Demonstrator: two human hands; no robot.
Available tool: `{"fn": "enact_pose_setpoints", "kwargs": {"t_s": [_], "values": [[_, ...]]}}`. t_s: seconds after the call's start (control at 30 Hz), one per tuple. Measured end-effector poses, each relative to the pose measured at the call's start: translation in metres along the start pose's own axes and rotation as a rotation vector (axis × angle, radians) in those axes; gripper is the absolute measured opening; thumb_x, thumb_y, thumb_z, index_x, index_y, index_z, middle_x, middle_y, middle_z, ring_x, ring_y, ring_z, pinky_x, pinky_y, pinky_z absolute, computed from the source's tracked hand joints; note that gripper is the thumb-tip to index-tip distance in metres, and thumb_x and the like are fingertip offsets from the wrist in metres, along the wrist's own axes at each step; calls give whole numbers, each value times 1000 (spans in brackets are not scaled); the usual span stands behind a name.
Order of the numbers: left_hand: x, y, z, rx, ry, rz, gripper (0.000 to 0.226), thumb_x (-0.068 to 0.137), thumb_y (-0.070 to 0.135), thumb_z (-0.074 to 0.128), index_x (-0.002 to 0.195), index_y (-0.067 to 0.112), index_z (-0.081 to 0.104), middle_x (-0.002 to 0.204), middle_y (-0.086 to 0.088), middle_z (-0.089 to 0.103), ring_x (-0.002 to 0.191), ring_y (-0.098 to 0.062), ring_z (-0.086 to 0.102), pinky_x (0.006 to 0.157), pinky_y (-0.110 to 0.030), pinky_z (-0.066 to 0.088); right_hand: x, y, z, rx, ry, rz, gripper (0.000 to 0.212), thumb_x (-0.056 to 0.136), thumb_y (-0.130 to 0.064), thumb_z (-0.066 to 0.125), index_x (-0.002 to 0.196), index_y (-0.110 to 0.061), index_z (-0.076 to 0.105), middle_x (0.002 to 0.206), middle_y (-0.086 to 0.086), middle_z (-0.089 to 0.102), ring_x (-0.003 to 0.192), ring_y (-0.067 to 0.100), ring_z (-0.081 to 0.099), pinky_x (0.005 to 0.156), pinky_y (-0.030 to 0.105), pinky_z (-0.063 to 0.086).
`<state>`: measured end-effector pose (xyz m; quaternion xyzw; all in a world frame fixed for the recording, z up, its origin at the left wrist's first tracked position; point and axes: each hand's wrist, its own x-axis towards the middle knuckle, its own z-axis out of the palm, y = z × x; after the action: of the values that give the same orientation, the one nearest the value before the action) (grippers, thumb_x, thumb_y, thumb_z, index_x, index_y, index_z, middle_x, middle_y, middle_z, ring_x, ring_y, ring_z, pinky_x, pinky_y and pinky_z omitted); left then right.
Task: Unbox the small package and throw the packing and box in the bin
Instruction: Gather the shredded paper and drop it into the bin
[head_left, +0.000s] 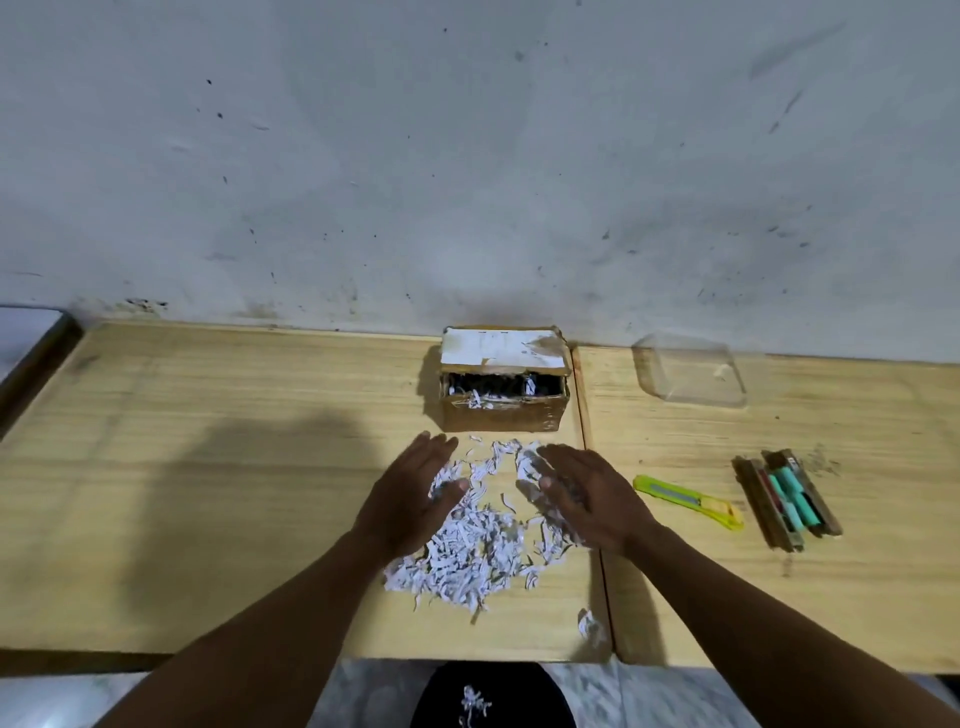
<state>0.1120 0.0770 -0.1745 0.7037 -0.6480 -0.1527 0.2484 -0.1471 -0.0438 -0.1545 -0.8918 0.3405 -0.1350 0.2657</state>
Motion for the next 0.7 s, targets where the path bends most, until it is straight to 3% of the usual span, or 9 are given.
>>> {"fn": "enact_pose_setpoints", "kwargs": {"t_s": [0.13,0.23,0.33,0.43,0.5,0.6,0.7], "values": [[18,3,4,3,44,98,66,96,57,42,139,8,52,141,-10,55,137,-24,44,111,-37,40,22,0,7,-37,-62,91,47,100,-52,41,142,-32,48,145,-6,51,130,15,46,98,25,36],[24,1,14,35,-59,100,73,94,64,35,136,8,55,142,-10,54,141,-30,37,114,-39,34,35,-1,19,-98,-146,59,50,101,-50,38,145,-27,44,151,-1,45,139,19,38,110,35,32],[22,-1,16,88,-170,151,75,94,68,25,133,14,59,140,-7,56,140,-26,40,108,-45,39,32,-7,21,-103,-247,11,50,102,-51,34,142,-25,50,148,1,49,142,18,35,113,43,28],[11,2,3,22,-114,157,61,94,58,41,135,16,57,138,-5,59,137,-25,44,106,-45,41,11,-10,6,-35,-179,-52,54,98,-60,35,143,-31,44,144,-1,51,134,15,43,110,46,31],[-3,1,-8,57,-119,147,71,87,64,46,144,21,45,146,-4,50,141,-24,38,112,-48,34,-15,-8,-2,-35,-147,-58,74,92,-68,43,154,-33,24,159,-2,32,148,13,23,117,47,21],[-26,-5,-19,151,-241,156,104,70,88,45,153,33,17,161,-1,22,151,-21,12,120,-52,12,-53,-2,-10,-124,-237,-103,112,72,-86,52,156,-36,-5,166,-1,4,152,15,-2,120,51,5],[-42,-7,-19,257,-299,226,135,49,100,48,156,29,8,165,-1,2,152,-24,-4,120,-52,1,-74,13,-5,-251,-275,-149,136,56,-93,58,157,-27,-6,166,2,-7,152,21,-8,118,55,1]]}}
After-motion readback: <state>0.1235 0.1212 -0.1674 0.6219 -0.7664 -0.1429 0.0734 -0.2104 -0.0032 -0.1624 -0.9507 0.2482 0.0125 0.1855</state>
